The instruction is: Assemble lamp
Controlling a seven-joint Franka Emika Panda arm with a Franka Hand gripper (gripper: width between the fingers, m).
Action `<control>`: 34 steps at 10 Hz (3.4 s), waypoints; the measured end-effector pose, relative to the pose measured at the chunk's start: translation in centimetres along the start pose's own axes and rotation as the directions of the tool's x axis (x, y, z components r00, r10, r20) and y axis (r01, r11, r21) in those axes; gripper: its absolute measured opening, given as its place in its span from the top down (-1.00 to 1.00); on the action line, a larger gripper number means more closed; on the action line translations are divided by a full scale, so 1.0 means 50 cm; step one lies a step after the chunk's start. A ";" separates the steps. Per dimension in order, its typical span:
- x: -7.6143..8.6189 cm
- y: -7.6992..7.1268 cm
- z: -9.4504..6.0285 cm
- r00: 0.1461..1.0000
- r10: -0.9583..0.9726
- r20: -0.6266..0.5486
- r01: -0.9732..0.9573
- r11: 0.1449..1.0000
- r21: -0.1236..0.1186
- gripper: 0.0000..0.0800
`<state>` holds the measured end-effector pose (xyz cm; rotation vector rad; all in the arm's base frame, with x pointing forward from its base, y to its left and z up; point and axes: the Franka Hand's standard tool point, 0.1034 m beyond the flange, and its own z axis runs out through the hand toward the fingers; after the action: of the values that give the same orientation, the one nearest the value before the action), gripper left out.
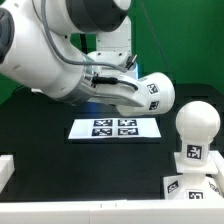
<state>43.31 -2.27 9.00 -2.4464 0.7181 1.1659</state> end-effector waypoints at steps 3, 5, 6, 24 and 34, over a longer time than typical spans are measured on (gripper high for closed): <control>-0.068 -0.039 -0.111 0.973 -0.116 -0.199 0.104 0.992 -0.069 0.94; -0.098 -0.081 -0.176 0.924 -0.201 -0.327 0.160 0.976 -0.149 0.94; -0.101 -0.099 -0.171 0.908 -0.208 -0.365 0.161 0.975 -0.155 0.94; -0.152 -0.216 -0.342 0.288 -0.420 -0.861 0.137 0.908 -0.397 0.94; -0.148 -0.269 -0.393 0.141 -0.463 -0.875 0.051 0.886 -0.461 0.94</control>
Offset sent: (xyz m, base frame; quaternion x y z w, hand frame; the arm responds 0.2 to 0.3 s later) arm 0.0422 -0.0181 0.0647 -0.0694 0.1874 -0.0843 0.9762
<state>59.21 1.12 27.89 -3.2502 0.2543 -0.7719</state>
